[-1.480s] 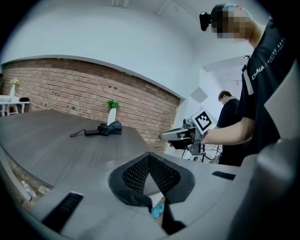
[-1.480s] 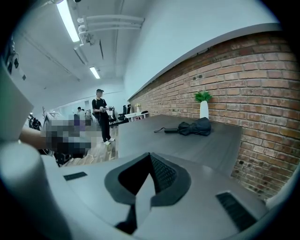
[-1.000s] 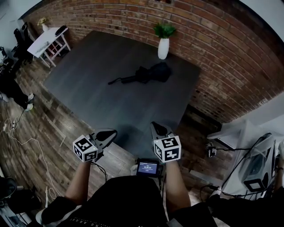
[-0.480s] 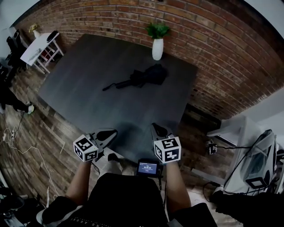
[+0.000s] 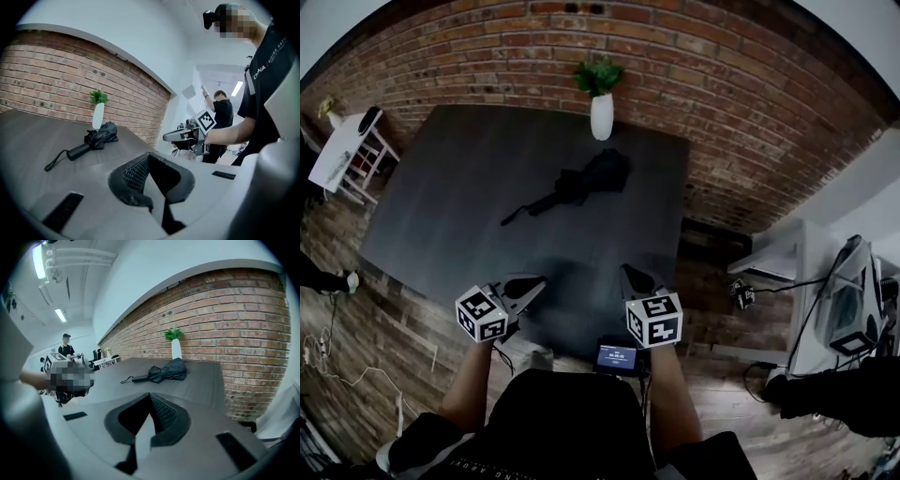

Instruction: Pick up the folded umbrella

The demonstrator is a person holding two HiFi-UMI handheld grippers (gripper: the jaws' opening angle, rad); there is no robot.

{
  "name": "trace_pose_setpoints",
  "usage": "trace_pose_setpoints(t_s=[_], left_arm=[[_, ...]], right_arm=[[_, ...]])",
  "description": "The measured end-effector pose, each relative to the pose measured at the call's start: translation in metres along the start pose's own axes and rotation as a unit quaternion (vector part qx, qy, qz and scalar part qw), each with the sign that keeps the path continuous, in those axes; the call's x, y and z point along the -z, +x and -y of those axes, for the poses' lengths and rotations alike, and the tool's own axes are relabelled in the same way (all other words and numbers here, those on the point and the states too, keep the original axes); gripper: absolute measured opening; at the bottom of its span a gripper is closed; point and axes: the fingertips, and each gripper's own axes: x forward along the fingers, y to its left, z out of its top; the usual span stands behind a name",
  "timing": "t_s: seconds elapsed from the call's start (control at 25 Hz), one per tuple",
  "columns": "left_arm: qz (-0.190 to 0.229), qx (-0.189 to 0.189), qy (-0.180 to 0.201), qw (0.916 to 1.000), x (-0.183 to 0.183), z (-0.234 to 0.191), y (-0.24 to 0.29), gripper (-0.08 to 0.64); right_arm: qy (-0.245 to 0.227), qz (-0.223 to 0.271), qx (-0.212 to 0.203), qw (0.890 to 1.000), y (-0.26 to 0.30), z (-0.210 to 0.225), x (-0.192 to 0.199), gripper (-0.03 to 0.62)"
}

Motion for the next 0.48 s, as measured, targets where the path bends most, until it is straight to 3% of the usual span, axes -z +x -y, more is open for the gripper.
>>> trace_pose_setpoints(t_s=[0.48], left_arm=[[-0.015, 0.072, 0.013, 0.9972, -0.014, -0.079, -0.019, 0.003]], right_arm=[[0.031, -0.001, 0.077, 0.997, 0.039, -0.026, -0.020, 0.006]])
